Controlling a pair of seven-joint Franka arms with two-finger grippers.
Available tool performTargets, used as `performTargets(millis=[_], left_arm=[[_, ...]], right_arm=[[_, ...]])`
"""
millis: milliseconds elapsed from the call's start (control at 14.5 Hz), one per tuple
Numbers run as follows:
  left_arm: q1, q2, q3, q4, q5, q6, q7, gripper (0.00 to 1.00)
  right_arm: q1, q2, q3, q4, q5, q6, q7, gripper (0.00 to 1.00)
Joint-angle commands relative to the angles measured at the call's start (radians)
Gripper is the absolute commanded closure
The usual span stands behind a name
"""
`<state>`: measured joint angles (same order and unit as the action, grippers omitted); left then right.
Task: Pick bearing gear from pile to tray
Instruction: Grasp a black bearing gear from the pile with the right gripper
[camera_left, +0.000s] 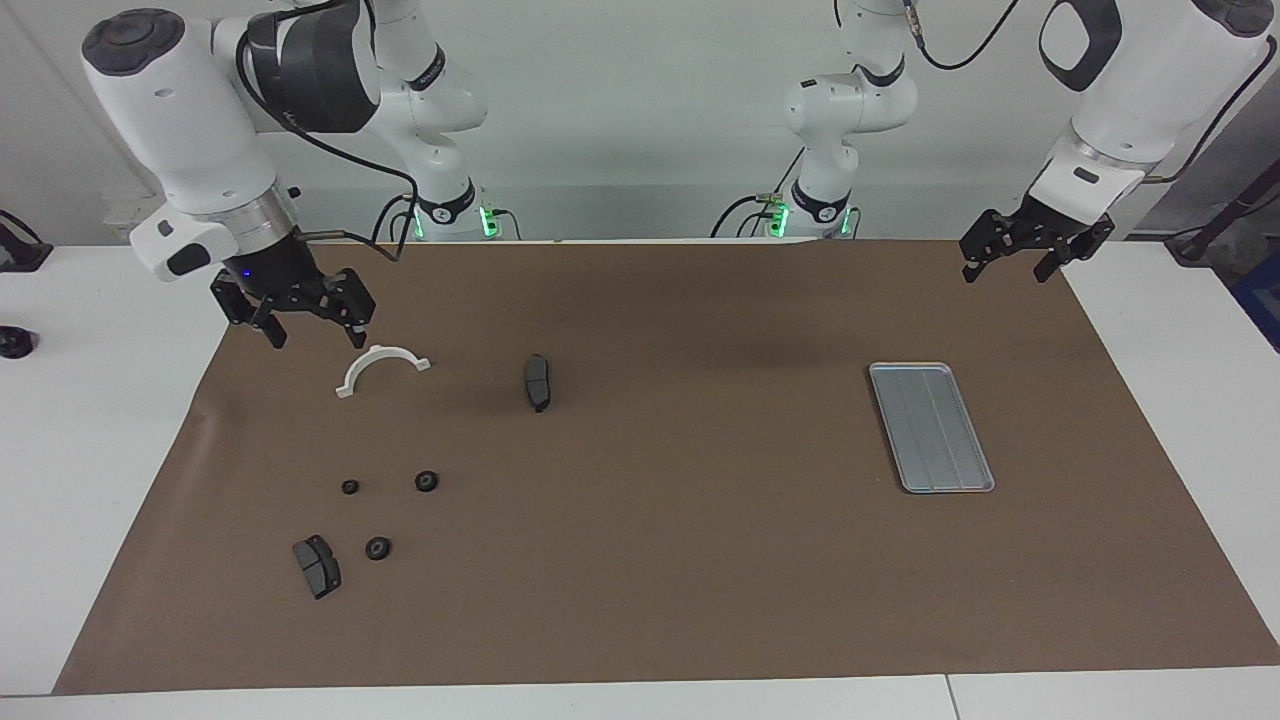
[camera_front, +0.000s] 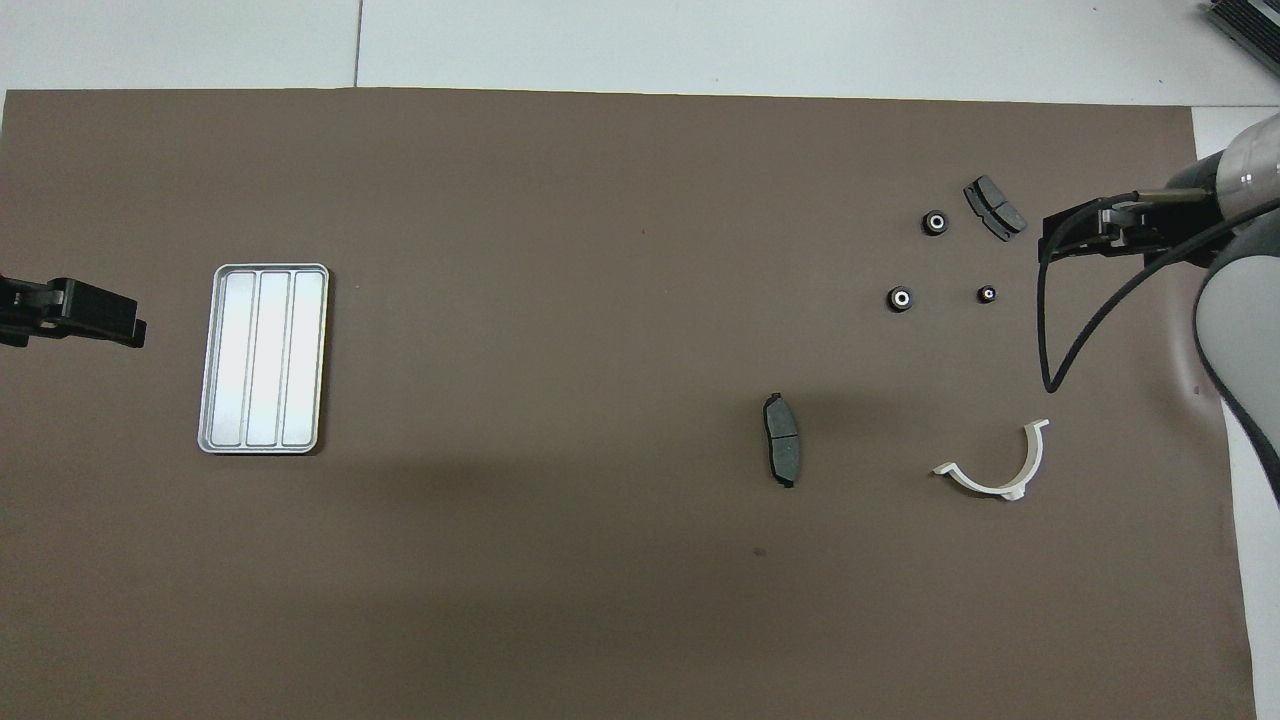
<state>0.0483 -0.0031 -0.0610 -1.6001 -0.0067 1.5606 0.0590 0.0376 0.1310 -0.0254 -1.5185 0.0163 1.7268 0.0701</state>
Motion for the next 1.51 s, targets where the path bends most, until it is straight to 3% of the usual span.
performTargets(millis=[0,275,688,1032,1444], left_arm=[[0.013,-0.02,-0.008,-0.014,0.011,-0.008,0.004,0.0],[0.013,-0.02,-0.008,-0.014,0.011,-0.008,0.004,0.0],[0.013,-0.02,-0.008,-0.014,0.011,-0.008,0.004,0.0],[0.013,-0.02,-0.008,-0.014,0.011,-0.008,0.004,0.0],[0.013,-0.02,-0.008,-0.014,0.011,-0.008,0.004,0.0]], right_arm=[[-0.008,-0.014,0.002,-0.023,0.002,0.022,0.011,0.0],[-0.002,-0.014,0.004,-0.025,0.008,0.025,0.022,0.0],[0.022,-0.03,0.012,-0.115,0.005,0.091,0.021,0.0],[0.025,0.085,0.012,-0.124,-0.022,0.157,0.017,0.0],[0.028,0.18,0.012,-0.244,-0.067,0.402,-0.013,0.0]])
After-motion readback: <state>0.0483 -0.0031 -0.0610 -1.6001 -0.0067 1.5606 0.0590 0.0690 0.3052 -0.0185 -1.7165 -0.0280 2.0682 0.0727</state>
